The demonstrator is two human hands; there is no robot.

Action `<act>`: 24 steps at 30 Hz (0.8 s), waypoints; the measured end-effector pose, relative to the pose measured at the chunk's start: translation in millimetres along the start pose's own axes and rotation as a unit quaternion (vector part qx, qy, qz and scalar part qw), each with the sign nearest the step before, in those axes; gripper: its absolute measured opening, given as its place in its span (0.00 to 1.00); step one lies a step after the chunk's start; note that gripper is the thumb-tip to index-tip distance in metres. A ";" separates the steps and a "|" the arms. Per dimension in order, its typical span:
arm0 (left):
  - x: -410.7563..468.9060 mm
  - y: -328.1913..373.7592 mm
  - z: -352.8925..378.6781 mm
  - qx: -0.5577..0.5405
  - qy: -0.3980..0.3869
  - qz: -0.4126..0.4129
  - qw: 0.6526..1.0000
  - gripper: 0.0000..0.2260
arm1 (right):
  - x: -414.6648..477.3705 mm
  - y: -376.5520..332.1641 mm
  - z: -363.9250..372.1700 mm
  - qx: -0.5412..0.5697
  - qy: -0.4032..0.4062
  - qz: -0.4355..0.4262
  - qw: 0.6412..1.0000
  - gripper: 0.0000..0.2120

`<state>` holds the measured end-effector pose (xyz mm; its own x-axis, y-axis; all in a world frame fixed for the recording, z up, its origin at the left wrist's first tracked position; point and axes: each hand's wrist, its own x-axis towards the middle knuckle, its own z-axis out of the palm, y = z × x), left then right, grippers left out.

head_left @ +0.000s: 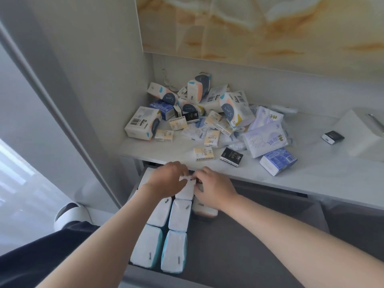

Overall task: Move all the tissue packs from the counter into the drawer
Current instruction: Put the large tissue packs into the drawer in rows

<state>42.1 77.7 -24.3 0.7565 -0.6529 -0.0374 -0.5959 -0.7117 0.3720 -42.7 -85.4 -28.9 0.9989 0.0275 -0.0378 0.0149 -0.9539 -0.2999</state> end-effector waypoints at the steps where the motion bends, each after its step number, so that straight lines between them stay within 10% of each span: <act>1: 1.7 -3.7 -9.6 -0.020 0.040 -0.016 0.999 0.10 | 8.3 -7.1 -8.8 0.010 0.015 -0.010 1.000 0.14; 8: 24.8 -54.9 -59.6 -0.042 0.265 -0.151 0.951 0.18 | 84.3 -57.9 -45.0 0.079 0.027 -0.006 0.996 0.18; 18: 66.2 -100.8 -64.4 -0.020 0.165 -0.215 0.962 0.40 | 173.3 -100.8 -49.3 0.503 -0.060 0.173 0.845 0.22; 24: 64.1 -88.4 -56.9 -0.137 0.239 -0.219 0.936 0.26 | 183.8 -102.7 -38.6 0.523 -0.075 0.170 0.832 0.27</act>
<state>158.6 113.5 -6.8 0.9851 -0.0772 0.1535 -0.1591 -0.7480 0.6444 141.1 6.1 31.7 0.9194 -0.0795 -0.3852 -0.3927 -0.1337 -0.9099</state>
